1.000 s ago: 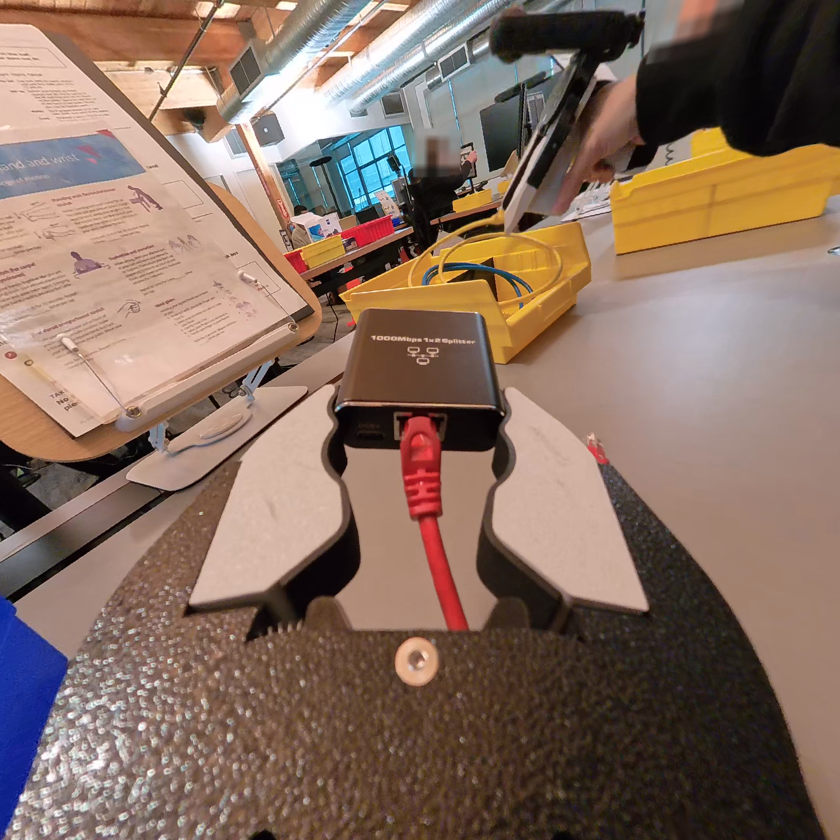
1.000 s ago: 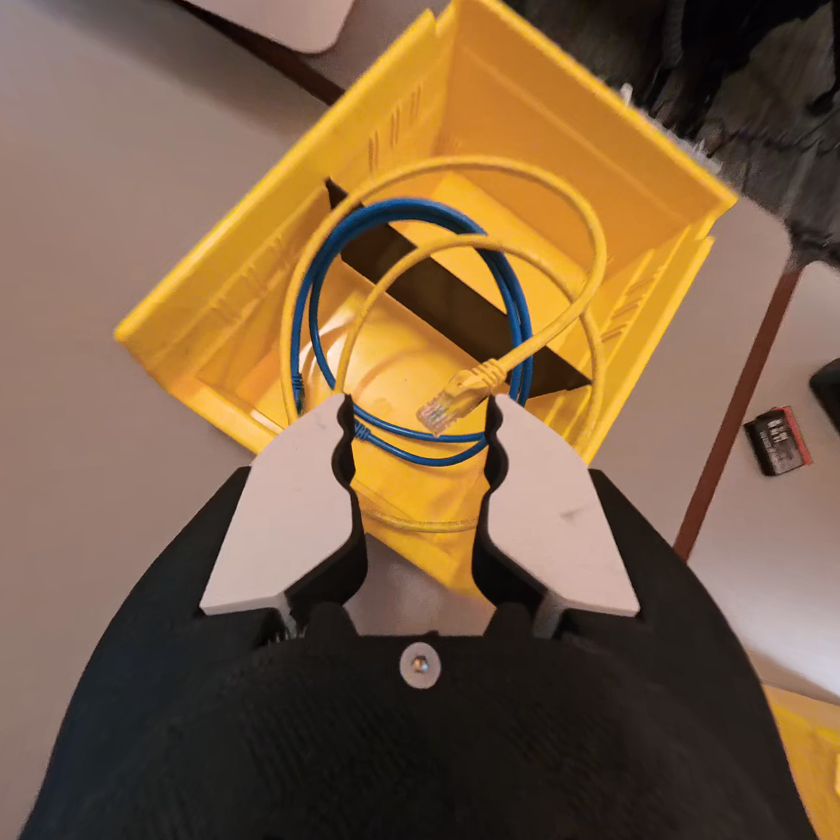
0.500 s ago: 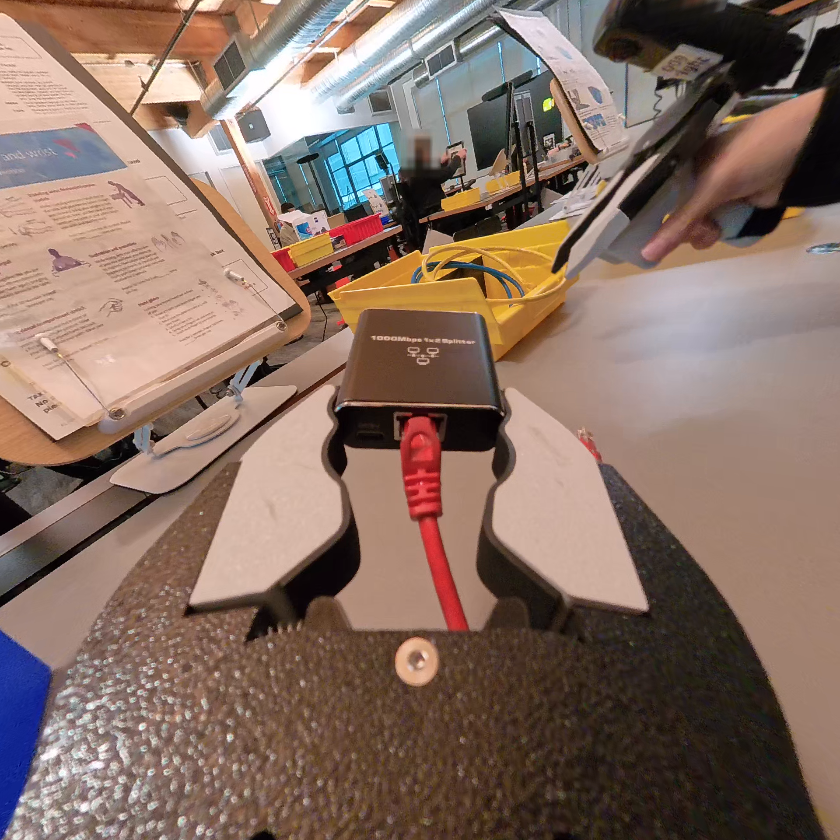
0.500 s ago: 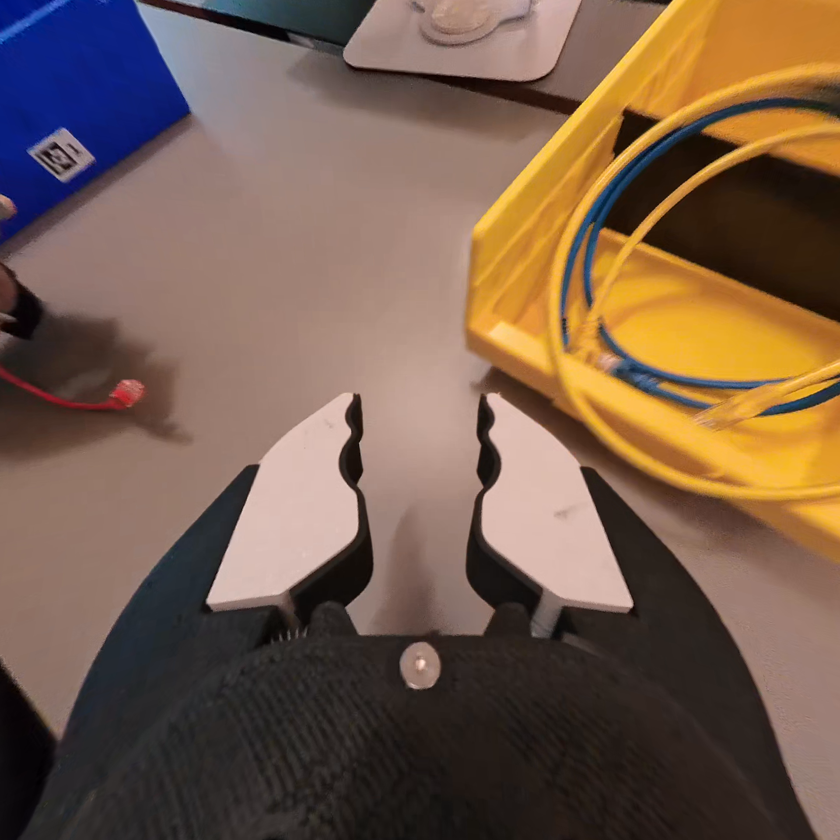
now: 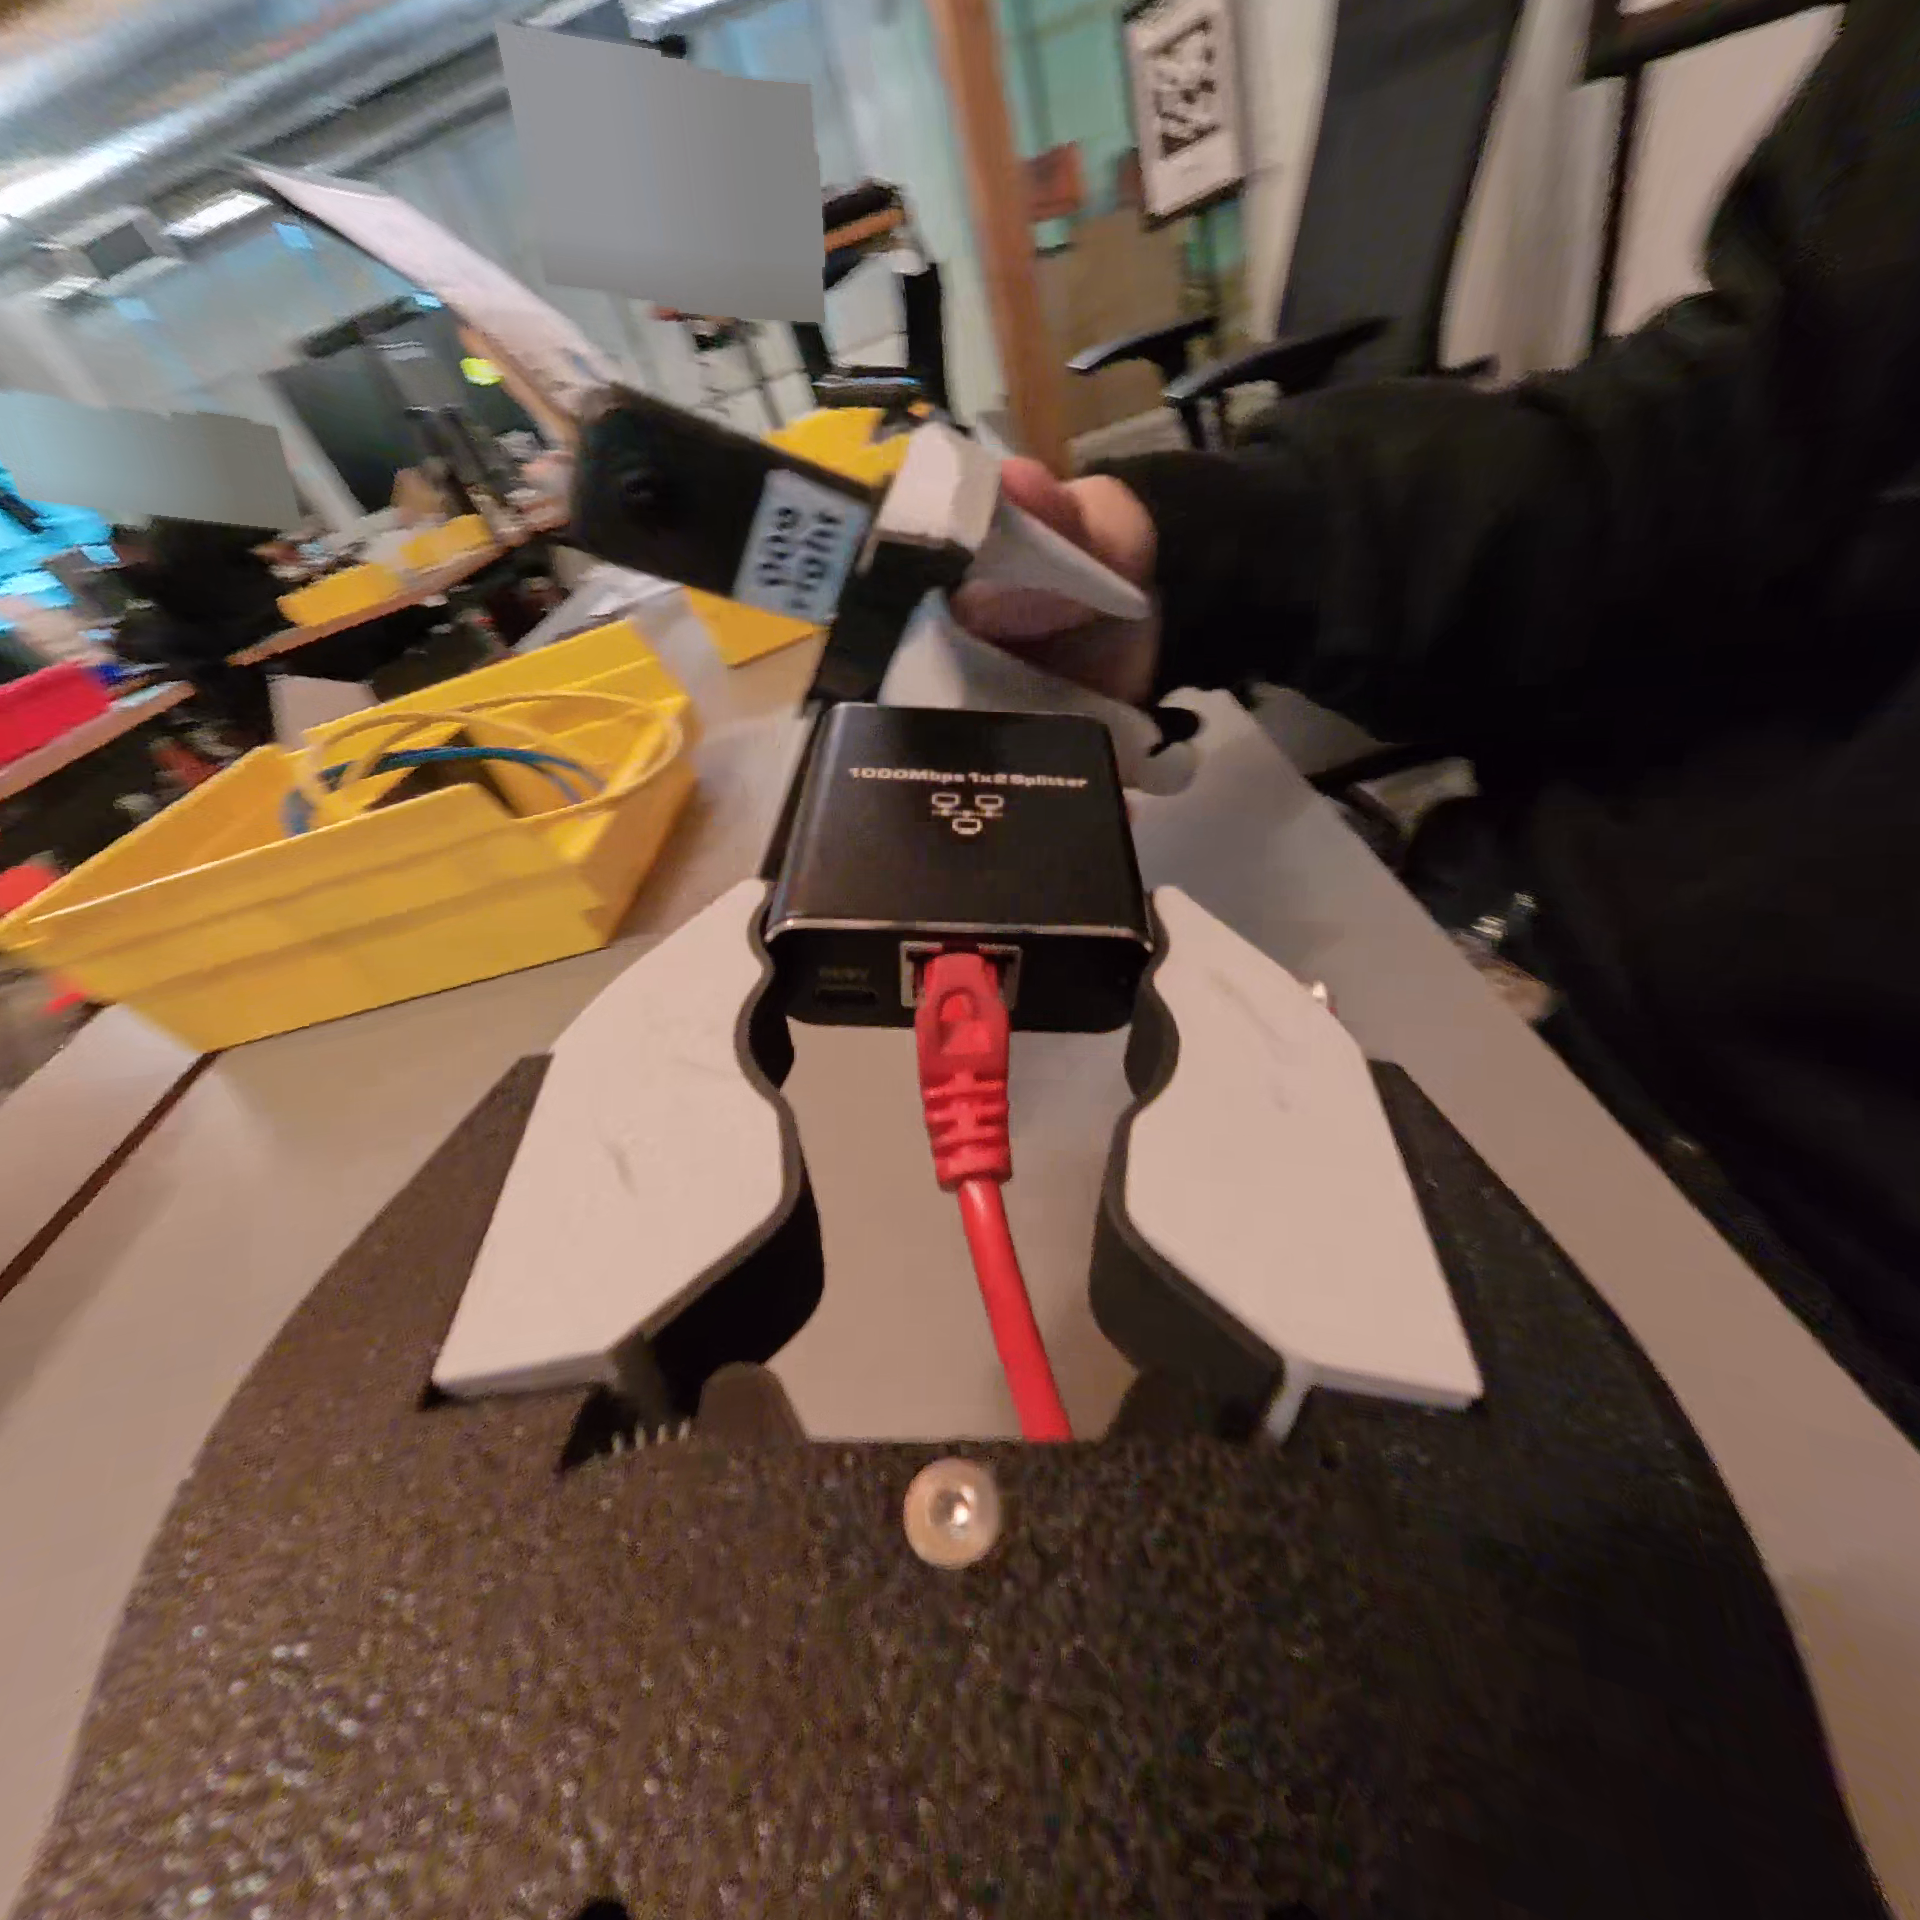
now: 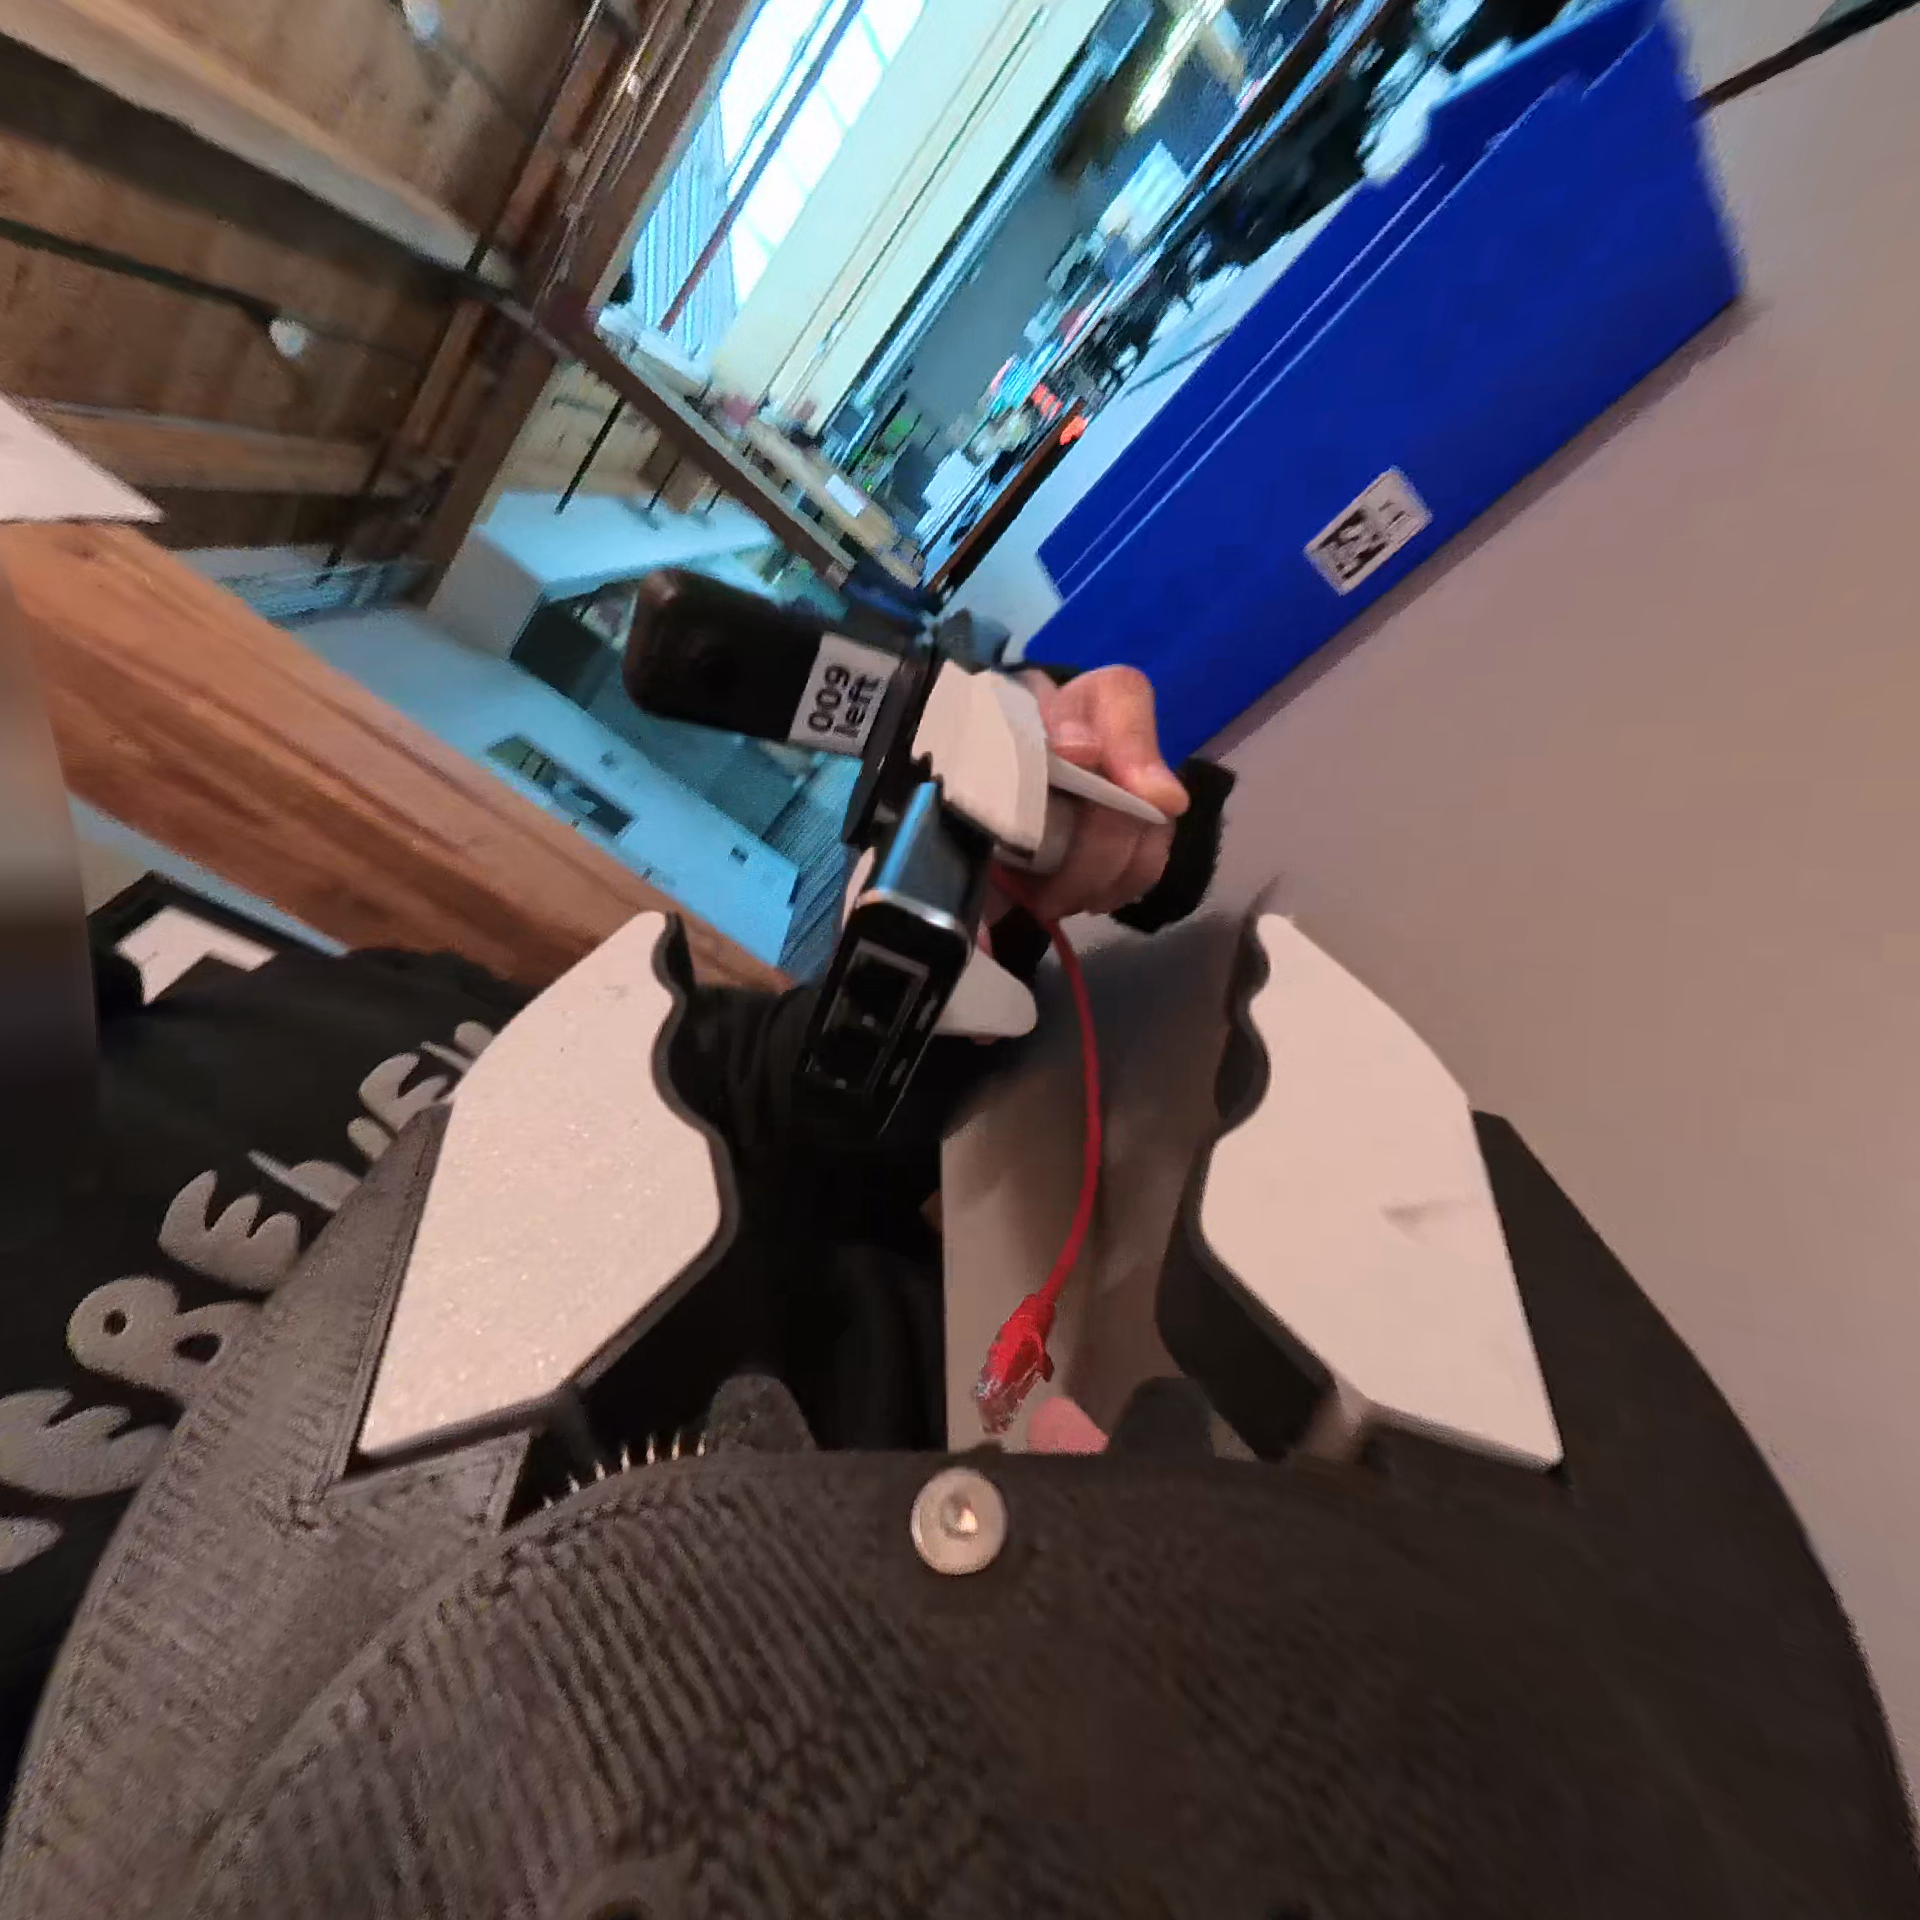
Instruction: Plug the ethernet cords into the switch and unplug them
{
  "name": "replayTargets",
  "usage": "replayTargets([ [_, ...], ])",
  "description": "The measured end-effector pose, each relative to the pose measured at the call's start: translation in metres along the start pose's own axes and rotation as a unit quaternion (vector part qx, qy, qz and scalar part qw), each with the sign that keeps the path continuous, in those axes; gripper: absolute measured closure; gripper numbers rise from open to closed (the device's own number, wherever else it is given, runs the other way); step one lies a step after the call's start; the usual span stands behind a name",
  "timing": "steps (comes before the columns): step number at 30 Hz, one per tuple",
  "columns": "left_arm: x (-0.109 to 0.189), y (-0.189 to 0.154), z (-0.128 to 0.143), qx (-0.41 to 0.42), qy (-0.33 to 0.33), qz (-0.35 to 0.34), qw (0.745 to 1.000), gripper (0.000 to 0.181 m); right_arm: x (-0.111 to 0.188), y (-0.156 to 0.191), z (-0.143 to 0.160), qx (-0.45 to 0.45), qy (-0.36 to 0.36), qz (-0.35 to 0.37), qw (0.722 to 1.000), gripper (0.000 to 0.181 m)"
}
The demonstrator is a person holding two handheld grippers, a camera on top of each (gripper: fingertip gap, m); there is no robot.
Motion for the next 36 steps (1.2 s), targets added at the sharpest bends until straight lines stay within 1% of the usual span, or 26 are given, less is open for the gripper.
replayTargets([
  [2,0.003,-0.008,-0.002,-0.015,0.010,0.026,1.000,0.119,-0.012,0.001,0.008,-0.005,0.028,-0.011,1.000,0.103],
  [5,0.005,-0.012,0.001,-0.057,0.023,0.032,0.998,0.119,-0.025,0.010,0.020,-0.036,0.073,-0.060,0.995,0.110],
  [6,0.005,-0.013,0.003,-0.067,0.030,0.035,0.997,0.119,-0.028,0.016,0.024,-0.047,0.091,-0.084,0.991,0.128],
  [7,0.005,-0.014,0.004,-0.077,0.033,0.034,0.996,0.119,-0.030,0.015,0.029,-0.049,0.110,-0.085,0.989,0.143],
  [8,0.006,-0.014,0.005,-0.084,0.039,0.035,0.995,0.119,-0.031,0.010,0.031,-0.033,0.123,-0.073,0.989,0.151],
  [10,0.007,-0.011,0.008,-0.093,0.054,0.027,0.994,0.106,-0.031,0.004,0.033,-0.003,0.146,-0.060,0.987,0.153],
  [11,0.007,-0.007,0.008,-0.094,0.054,0.014,0.994,0.100,-0.031,0.003,0.030,-0.013,0.134,-0.064,0.989,0.153],
  [12,0.007,-0.001,0.007,-0.091,0.057,-0.009,0.994,0.094,-0.032,0.003,0.025,-0.021,0.116,-0.072,0.990,0.154],
  [13,0.007,0.012,0.007,-0.091,0.067,-0.053,0.992,0.088,-0.031,0.002,0.020,-0.007,0.096,-0.076,0.992,0.155],
  [15,0.016,0.045,0.001,-0.113,0.088,-0.168,0.975,0.076,-0.027,-0.002,0.007,0.022,0.057,-0.053,0.997,0.155],
  [17,0.030,0.068,-0.015,-0.123,0.089,-0.251,0.956,0.074,-0.020,-0.001,-0.013,0.070,0.000,-0.025,0.997,0.155],
  [18,0.037,0.077,-0.023,-0.113,0.090,-0.284,0.948,0.077,-0.018,0.002,-0.022,0.091,-0.025,-0.020,0.995,0.155],
  [20,0.049,0.094,-0.037,-0.107,0.110,-0.359,0.921,0.076,-0.014,0.009,-0.039,0.139,-0.072,-0.003,0.988,0.155],
  [21,0.055,0.100,-0.045,-0.119,0.112,-0.395,0.904,0.090,-0.012,0.011,-0.046,0.158,-0.087,0.010,0.984,0.155],
  [22,0.063,0.106,-0.055,-0.138,0.110,-0.438,0.882,0.096,-0.008,0.014,-0.055,0.181,-0.115,0.024,0.976,0.156],
  [23,0.071,0.110,-0.065,-0.159,0.101,-0.474,0.860,0.097,-0.001,0.017,-0.064,0.199,-0.148,0.035,0.968,0.156],
  [24,0.075,0.109,-0.075,-0.172,0.086,-0.492,0.849,0.101,0.008,0.020,-0.073,0.205,-0.177,0.043,0.962,0.156],
  [25,0.074,0.105,-0.082,-0.160,0.063,-0.487,0.856,0.116,0.019,0.024,-0.083,0.212,-0.217,0.046,0.952,0.155],
  [26,0.066,0.097,-0.085,-0.117,0.036,-0.458,0.881,0.135,0.030,0.030,-0.092,0.219,-0.259,0.042,0.940,0.155],
  [27,0.055,0.088,-0.085,-0.048,0.009,-0.412,0.910,0.135,0.038,0.037,-0.097,0.228,-0.293,0.033,0.928,0.155],
  [28,0.042,0.079,-0.084,0.037,-0.021,-0.358,0.933,0.127,0.041,0.043,-0.099,0.237,-0.317,0.021,0.918,0.155],
  [29,0.029,0.069,-0.084,0.127,-0.053,-0.296,0.945,0.124,0.042,0.048,-0.099,0.246,-0.339,0.012,0.908,0.155],
  [30,0.018,0.062,-0.083,0.212,-0.080,-0.237,0.945,0.121,0.040,0.052,-0.097,0.256,-0.358,0.008,0.898,0.156],
  [32,0.003,0.055,-0.078,0.350,-0.117,-0.148,0.917,0.122,0.033,0.059,-0.091,0.274,-0.387,-0.015,0.880,0.155],
  [34,-0.004,0.051,-0.073,0.436,-0.150,-0.082,0.884,0.134,0.022,0.059,-0.084,0.271,-0.397,-0.034,0.876,0.155],
  [36,-0.007,0.049,-0.070,0.478,-0.175,-0.037,0.860,0.148,0.008,0.052,-0.076,0.261,-0.374,-0.036,0.889,0.155],
])
Point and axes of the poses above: each gripper's, where its closed fingertips meet, x back along the fingers, z out of its underside, y = z × x across the jaws, the point moved 1 cm from there along x, back along the fingers, and after that the axes turned 11 degrees about -z, right-handed, at the moved point
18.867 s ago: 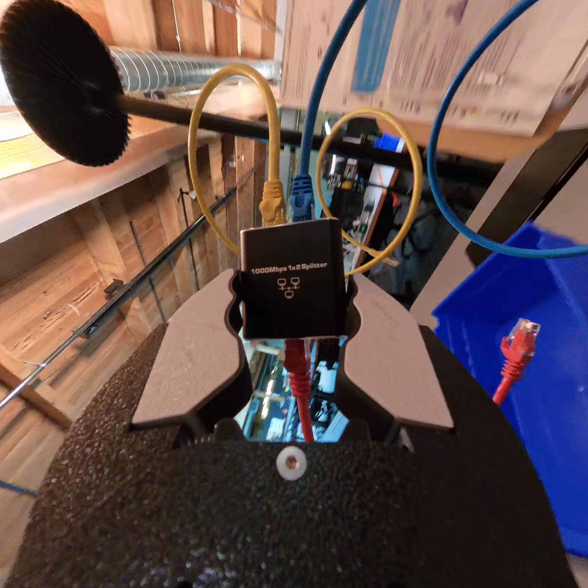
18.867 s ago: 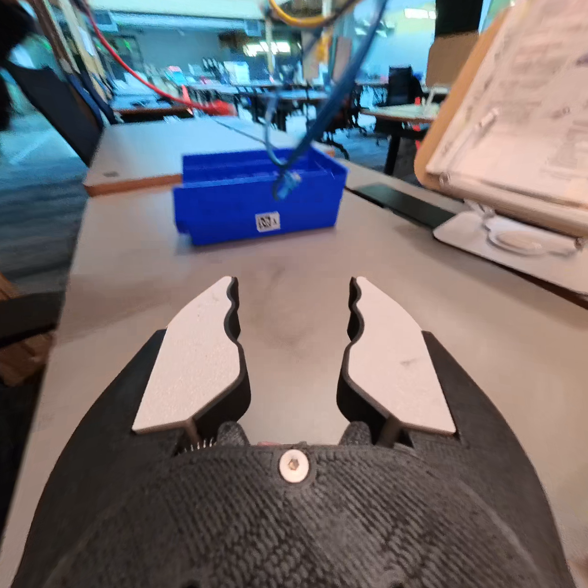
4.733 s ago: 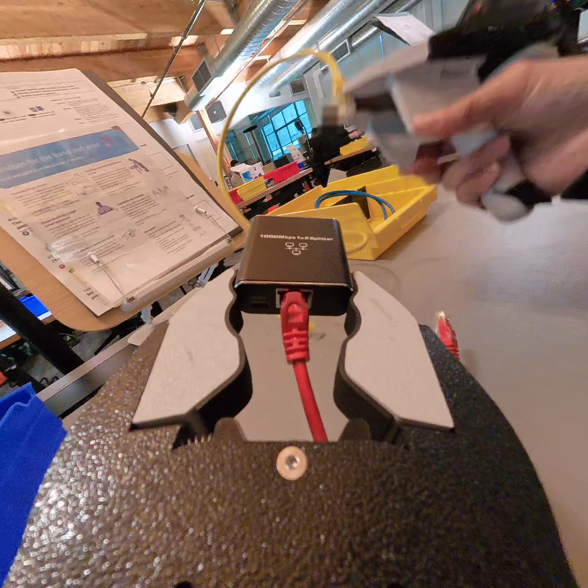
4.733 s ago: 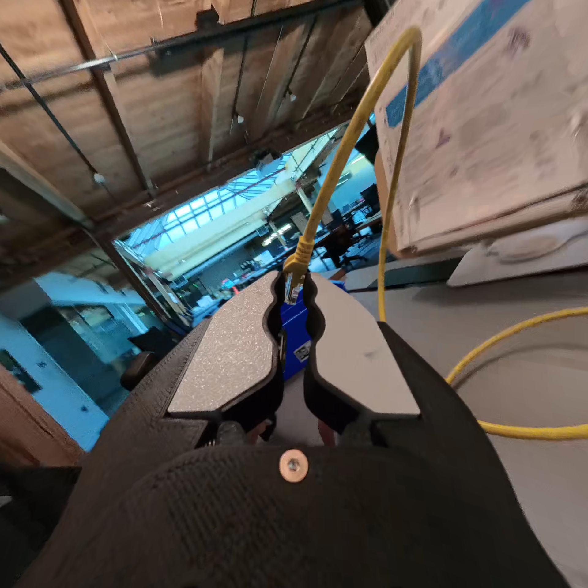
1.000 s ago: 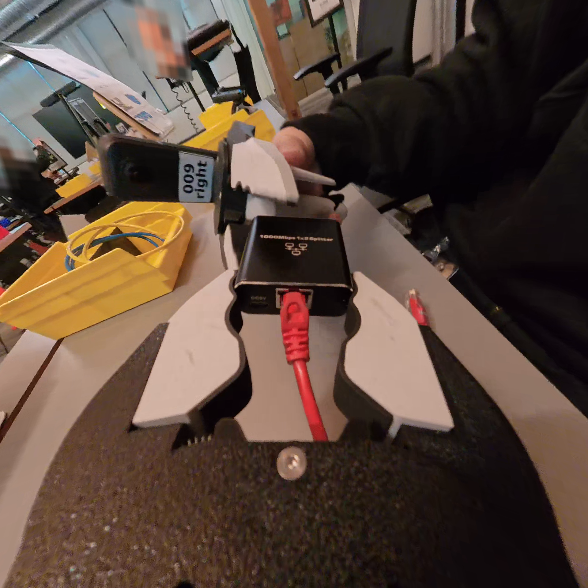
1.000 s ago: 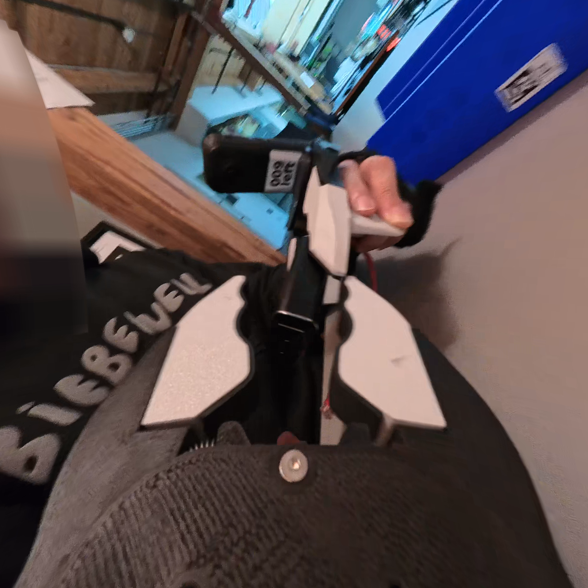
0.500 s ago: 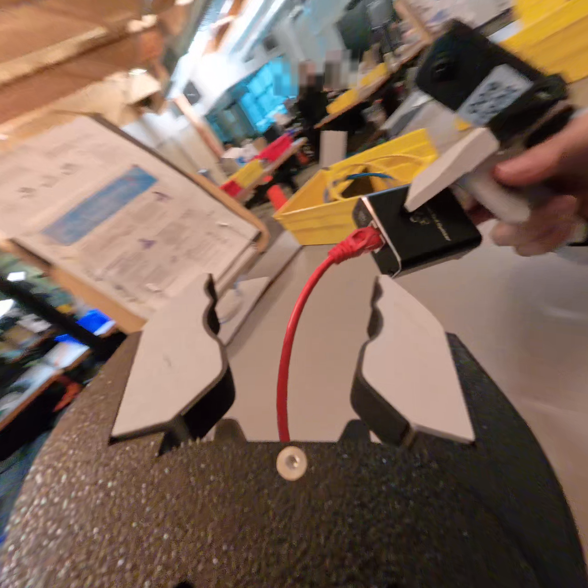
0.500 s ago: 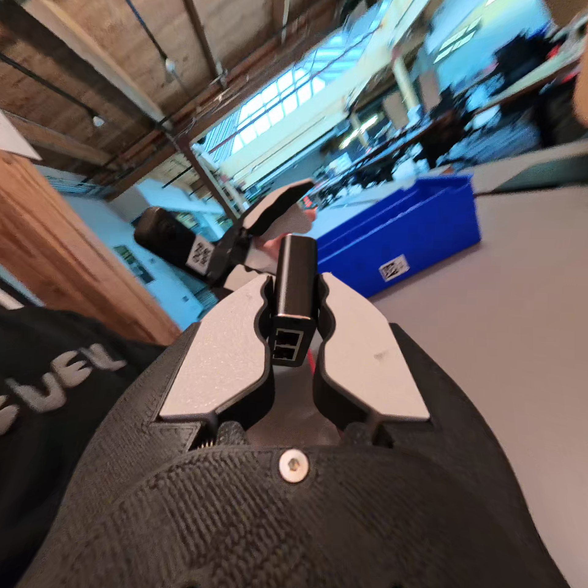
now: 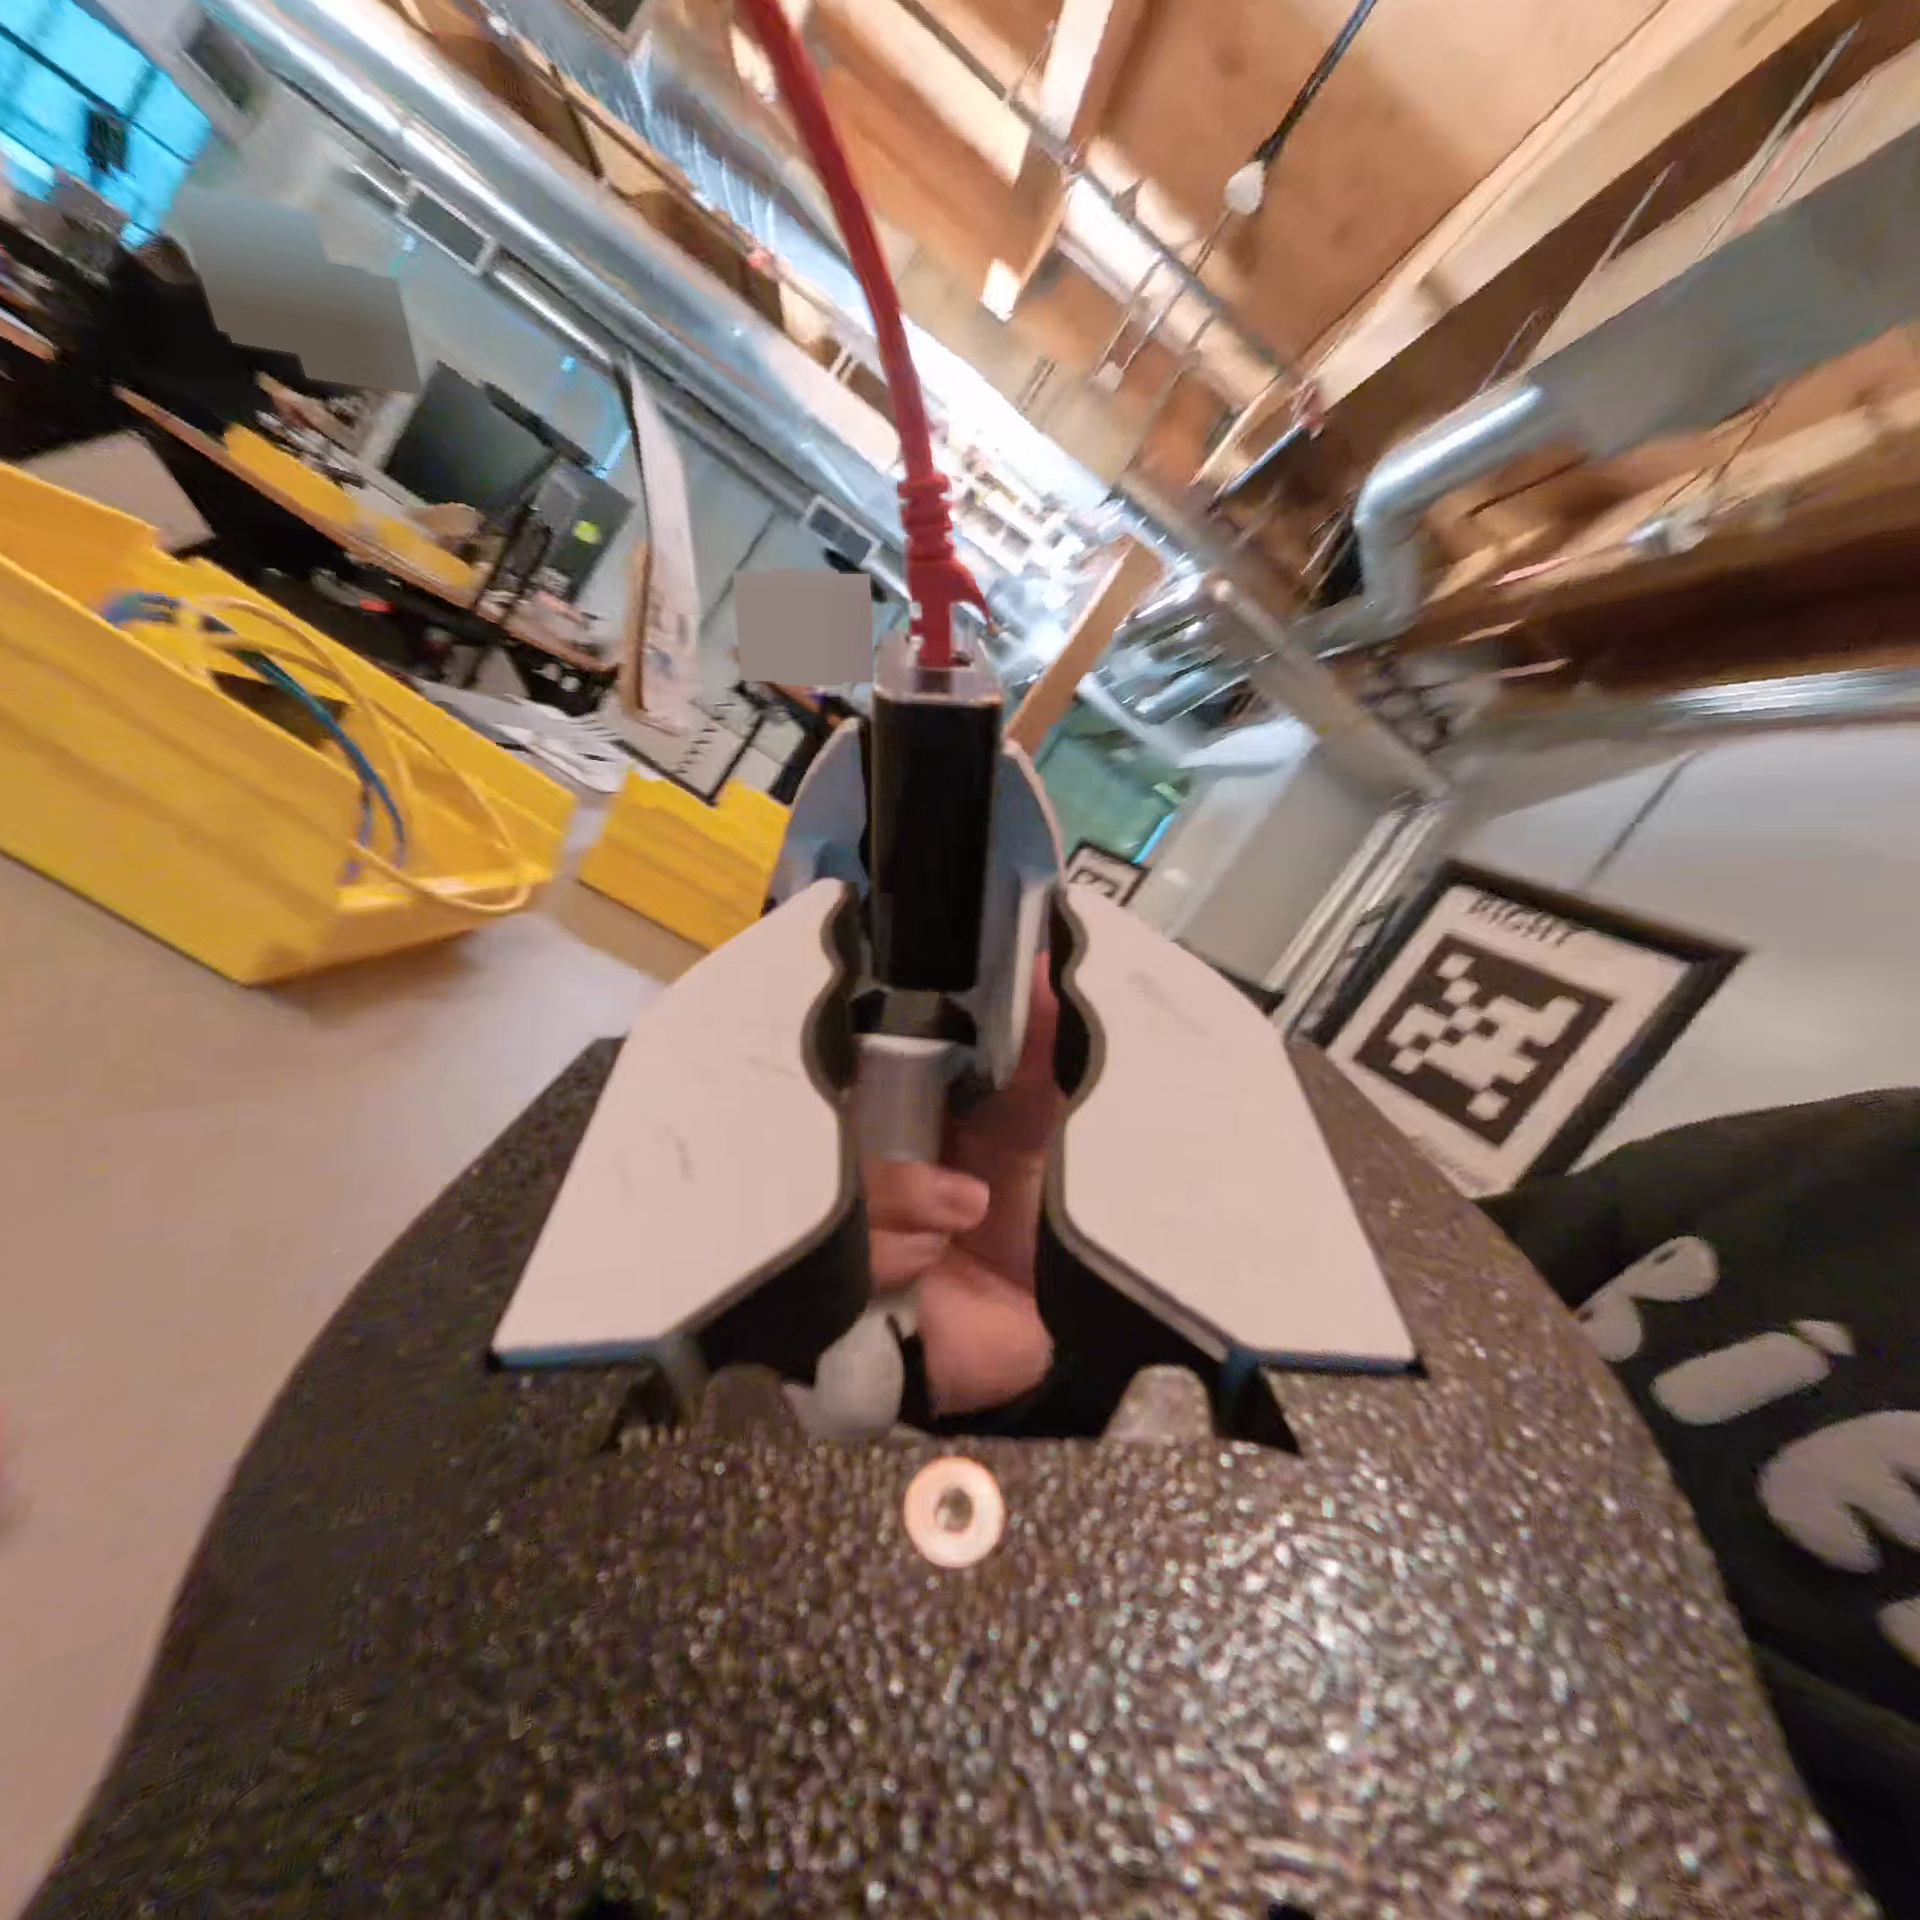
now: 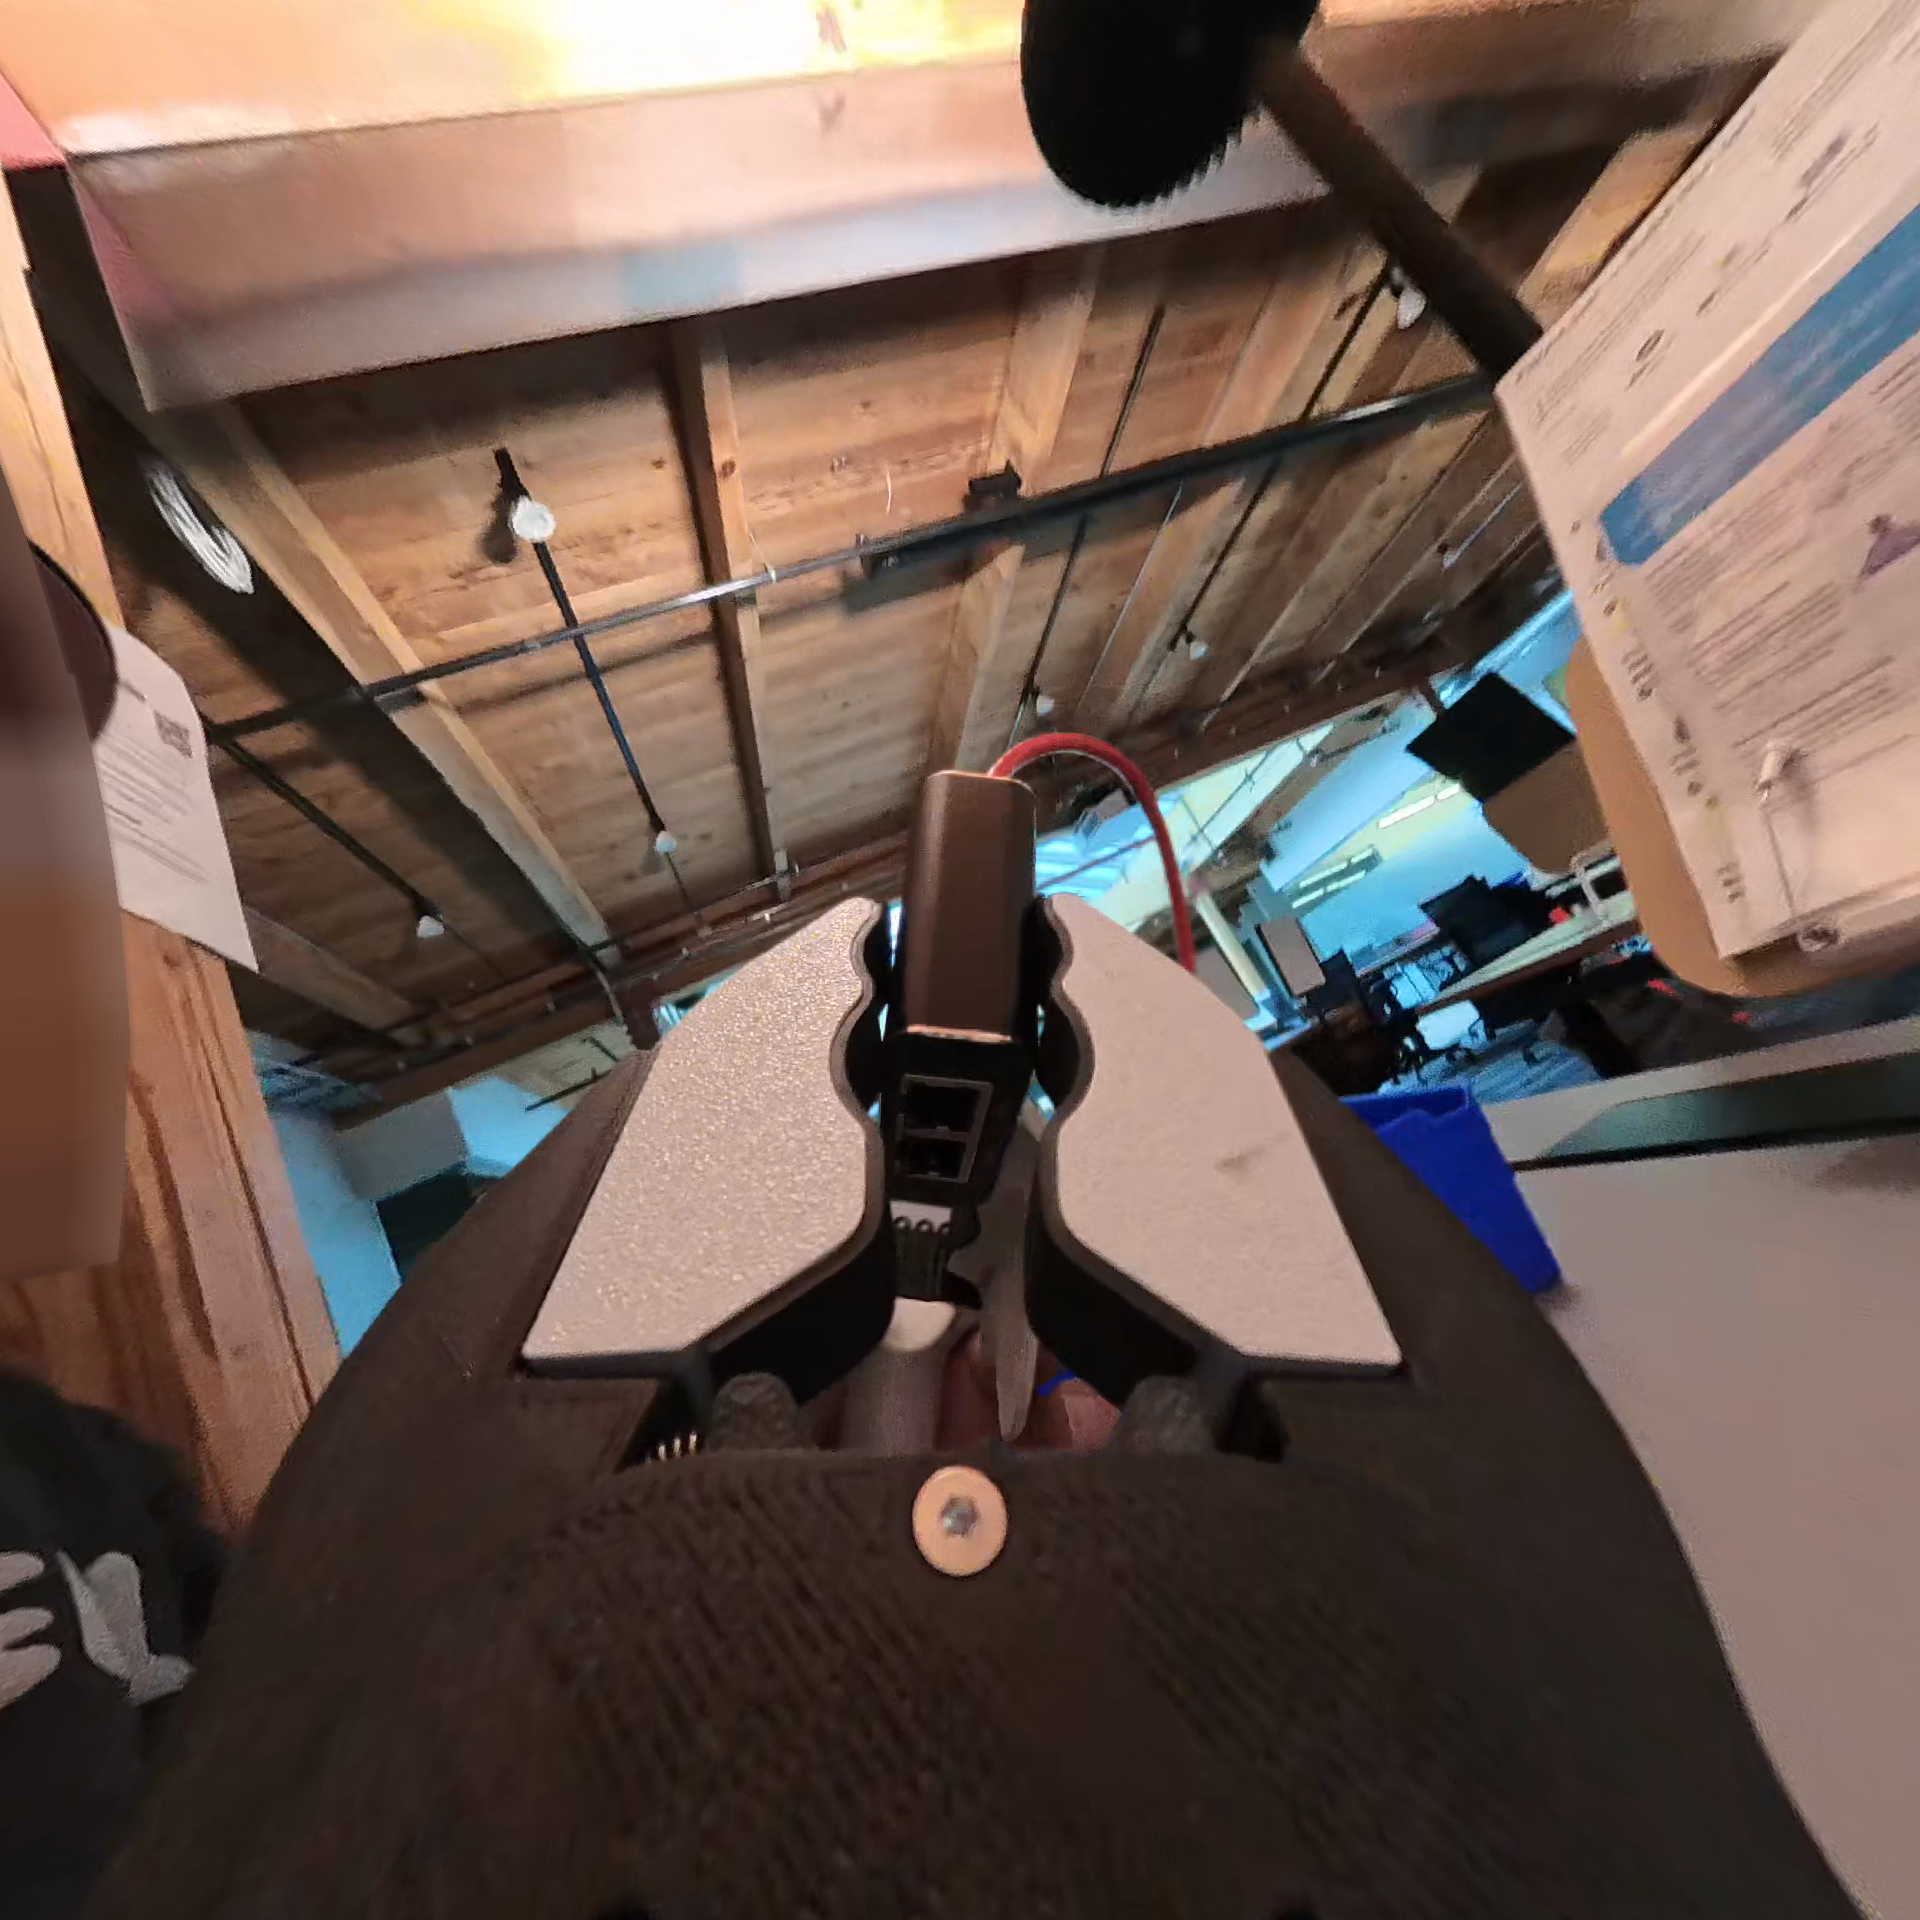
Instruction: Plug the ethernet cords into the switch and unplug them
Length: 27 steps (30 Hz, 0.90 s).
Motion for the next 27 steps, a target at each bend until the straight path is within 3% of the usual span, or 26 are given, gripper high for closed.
replayTargets([
  [3,-0.003,0.006,0.010,-0.005,0.020,0.003,1.000,0.150,-0.005,0.002,0.013,0.004,0.006,-0.006,1.000,0.155],
  [9,-0.001,0.013,0.019,-0.123,0.033,-0.027,0.991,0.157,-0.004,-0.002,0.026,-0.002,0.051,-0.018,0.999,0.155],
  [11,0.002,0.025,0.022,-0.181,0.060,-0.074,0.979,0.157,0.002,-0.008,0.028,0.015,0.100,-0.006,0.995,0.150],
  [14,0.014,0.055,0.024,-0.275,0.128,-0.180,0.936,0.157,0.012,-0.022,0.023,0.099,0.185,0.064,0.976,0.124],
  [19,0.031,0.083,0.026,-0.391,0.214,-0.291,0.846,0.157,0.026,-0.044,0.052,0.152,0.374,0.157,0.901,0.092],
  [21,0.033,0.087,0.028,-0.440,0.233,-0.311,0.809,0.157,0.028,-0.050,0.060,0.132,0.389,0.178,0.894,0.093],
  [23,0.033,0.088,0.028,-0.490,0.239,-0.326,0.772,0.157,0.029,-0.054,0.064,0.097,0.372,0.191,0.903,0.108],
  [27,0.032,0.090,0.026,-0.561,0.239,-0.347,0.713,0.157,0.034,-0.055,0.080,0.015,0.373,0.189,0.908,0.108],
])
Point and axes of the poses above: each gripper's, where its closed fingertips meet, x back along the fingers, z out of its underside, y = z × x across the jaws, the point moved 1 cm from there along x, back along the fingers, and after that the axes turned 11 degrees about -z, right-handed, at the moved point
